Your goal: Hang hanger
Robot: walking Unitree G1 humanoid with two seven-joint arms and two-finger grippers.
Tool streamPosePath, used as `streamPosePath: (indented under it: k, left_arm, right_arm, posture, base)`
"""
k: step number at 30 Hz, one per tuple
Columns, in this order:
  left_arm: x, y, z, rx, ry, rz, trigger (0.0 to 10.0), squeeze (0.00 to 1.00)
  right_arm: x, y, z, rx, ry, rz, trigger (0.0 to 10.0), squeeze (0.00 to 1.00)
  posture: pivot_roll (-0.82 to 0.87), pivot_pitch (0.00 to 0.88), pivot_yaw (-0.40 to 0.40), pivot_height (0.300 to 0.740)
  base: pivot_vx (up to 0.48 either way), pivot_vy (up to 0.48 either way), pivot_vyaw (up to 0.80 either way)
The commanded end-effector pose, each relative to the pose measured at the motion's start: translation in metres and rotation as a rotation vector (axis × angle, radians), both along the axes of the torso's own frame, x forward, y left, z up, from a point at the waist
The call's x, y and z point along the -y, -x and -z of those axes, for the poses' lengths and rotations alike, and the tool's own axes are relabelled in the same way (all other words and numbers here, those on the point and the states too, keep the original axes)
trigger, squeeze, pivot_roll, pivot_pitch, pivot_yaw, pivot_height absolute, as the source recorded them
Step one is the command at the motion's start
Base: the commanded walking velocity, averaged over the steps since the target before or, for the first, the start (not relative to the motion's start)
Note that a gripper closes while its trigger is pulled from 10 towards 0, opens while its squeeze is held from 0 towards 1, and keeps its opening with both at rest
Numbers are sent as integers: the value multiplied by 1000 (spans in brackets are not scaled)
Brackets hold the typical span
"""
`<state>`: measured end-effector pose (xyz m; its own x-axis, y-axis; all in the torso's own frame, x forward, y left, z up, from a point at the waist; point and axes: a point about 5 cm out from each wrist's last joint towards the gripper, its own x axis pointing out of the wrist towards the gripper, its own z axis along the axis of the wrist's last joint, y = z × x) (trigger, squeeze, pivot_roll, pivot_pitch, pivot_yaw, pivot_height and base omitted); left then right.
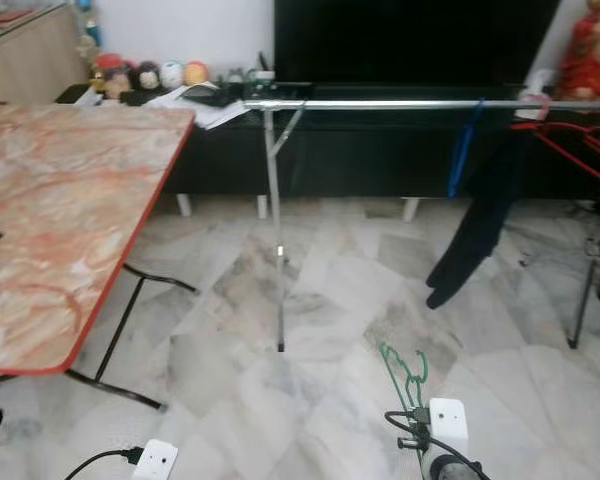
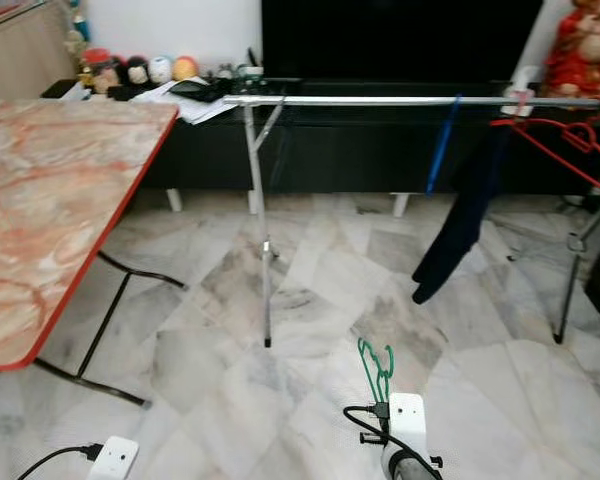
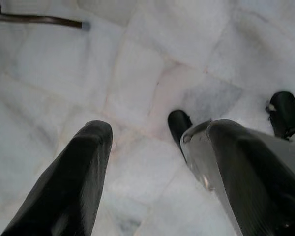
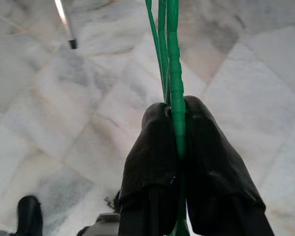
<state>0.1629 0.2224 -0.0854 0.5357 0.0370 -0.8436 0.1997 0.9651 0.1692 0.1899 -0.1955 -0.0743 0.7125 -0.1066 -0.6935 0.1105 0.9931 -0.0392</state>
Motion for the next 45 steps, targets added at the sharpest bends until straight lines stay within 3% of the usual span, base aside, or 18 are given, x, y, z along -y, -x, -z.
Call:
streamPosePath:
  k: [1, 24, 45]
  left_arm:
    - [-1, 1, 1, -5, -5, -2, 10000, 0]
    - [-2, 14, 6, -44, -9, -5, 10000, 0]
    - [-1, 16, 7, -49, -5, -2, 10000, 0]
  right_arm:
    - [0, -6, -4, 25, 0, 5, 10000, 0]
    - [0, -13, -8, 58, -14, 7, 10000, 0]
    - [-1, -15, -9, 65, -2, -19, 10000, 0]
  posture:
    - [-49, 0, -31, 740]
    - [-48, 0, -39, 740]
    - [-52, 0, -39, 740]
  base:
    - [270, 0, 0]
    - [267, 0, -148]
    - [267, 0, 0]
